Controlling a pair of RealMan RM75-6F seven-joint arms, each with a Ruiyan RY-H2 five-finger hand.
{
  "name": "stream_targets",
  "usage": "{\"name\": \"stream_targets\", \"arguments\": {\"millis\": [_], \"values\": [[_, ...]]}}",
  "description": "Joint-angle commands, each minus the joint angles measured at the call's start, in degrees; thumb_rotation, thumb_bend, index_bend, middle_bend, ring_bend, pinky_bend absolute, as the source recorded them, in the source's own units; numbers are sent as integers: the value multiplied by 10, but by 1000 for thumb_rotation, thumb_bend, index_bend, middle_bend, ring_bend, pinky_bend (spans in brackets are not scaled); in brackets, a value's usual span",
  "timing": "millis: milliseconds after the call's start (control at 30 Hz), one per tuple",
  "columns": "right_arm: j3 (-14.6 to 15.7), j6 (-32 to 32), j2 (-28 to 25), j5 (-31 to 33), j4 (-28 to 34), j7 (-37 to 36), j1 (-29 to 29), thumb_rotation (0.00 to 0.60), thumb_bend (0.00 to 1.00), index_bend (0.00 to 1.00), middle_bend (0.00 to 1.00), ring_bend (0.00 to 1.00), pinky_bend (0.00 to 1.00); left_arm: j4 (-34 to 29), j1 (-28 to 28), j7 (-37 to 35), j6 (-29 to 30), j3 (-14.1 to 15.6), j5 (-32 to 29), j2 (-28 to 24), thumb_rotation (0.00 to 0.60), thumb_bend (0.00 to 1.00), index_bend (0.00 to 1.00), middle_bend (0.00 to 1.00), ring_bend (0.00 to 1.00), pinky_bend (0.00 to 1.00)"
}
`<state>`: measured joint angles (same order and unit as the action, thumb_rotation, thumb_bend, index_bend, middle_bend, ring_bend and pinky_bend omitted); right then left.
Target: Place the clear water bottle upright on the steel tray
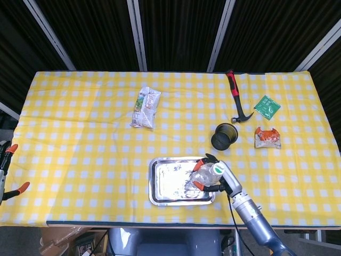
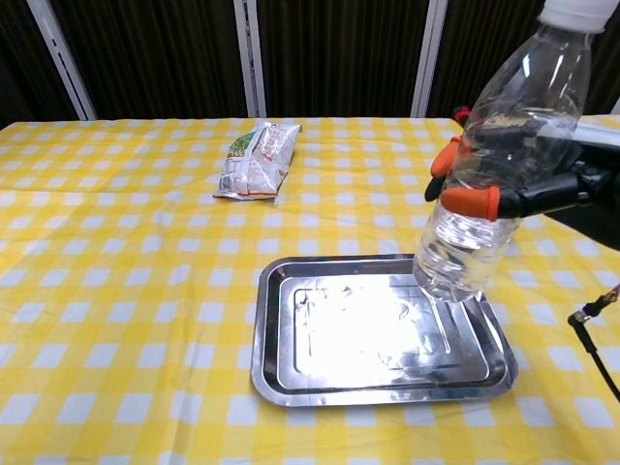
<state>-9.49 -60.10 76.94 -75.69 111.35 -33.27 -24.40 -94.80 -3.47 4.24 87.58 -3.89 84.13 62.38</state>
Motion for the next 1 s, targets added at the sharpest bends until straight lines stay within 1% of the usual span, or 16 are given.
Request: {"name": "stream_targets", "arguments": {"millis": [33,100,167,200,300,467,600,700,767,867,1000], "values": [[-11,13,-46,-10,36,-7,-5,600,819,809,616,253,0,-1,1,0,2,-2,-3,0,600,190,46,0,0,0],[-26,16,-80,-7,66,-11,-9,600,819,809,616,254,0,-1,2,-3,4,-2,-3,-1,600,190,47,0,0,0],[-48,14,-119,-3,100,-5,-13,600,819,809,616,253,0,-1,4,-8,7,-3,-3,-3,600,190,47,0,0,0],[-62,11,-143,2,119,3,-15,600,819,809,616,253,0,-2,4,-11,7,-3,-4,-4,600,190,46,0,0,0],[-90,4,-195,18,162,26,-19,600,819,809,616,254,0,-2,5,-16,9,-3,-3,-6,600,190,46,0,0,0],[-116,24,-269,65,218,35,-27,600,819,809,616,254,0,-3,6,-20,9,-2,-1,-8,600,190,47,0,0,0],[-122,36,-293,94,230,45,-36,600,819,809,616,254,0,-3,8,-24,13,-2,1,-10,600,190,46,0,0,0],[-112,46,-290,103,227,54,-39,600,820,809,616,254,0,-3,10,-29,16,-3,1,-11,600,190,46,0,0,0],[-95,58,-275,107,217,55,-40,600,820,809,616,254,0,-2,10,-32,16,-3,-1,-12,600,190,46,0,0,0],[-64,78,-228,111,183,43,-40,600,820,809,616,253,0,-2,10,-34,16,-3,1,-13,600,190,46,0,0,0],[-28,92,-150,92,122,20,-36,600,820,809,616,253,0,-2,11,-34,18,-2,4,-13,600,190,46,0,0,0]]}}
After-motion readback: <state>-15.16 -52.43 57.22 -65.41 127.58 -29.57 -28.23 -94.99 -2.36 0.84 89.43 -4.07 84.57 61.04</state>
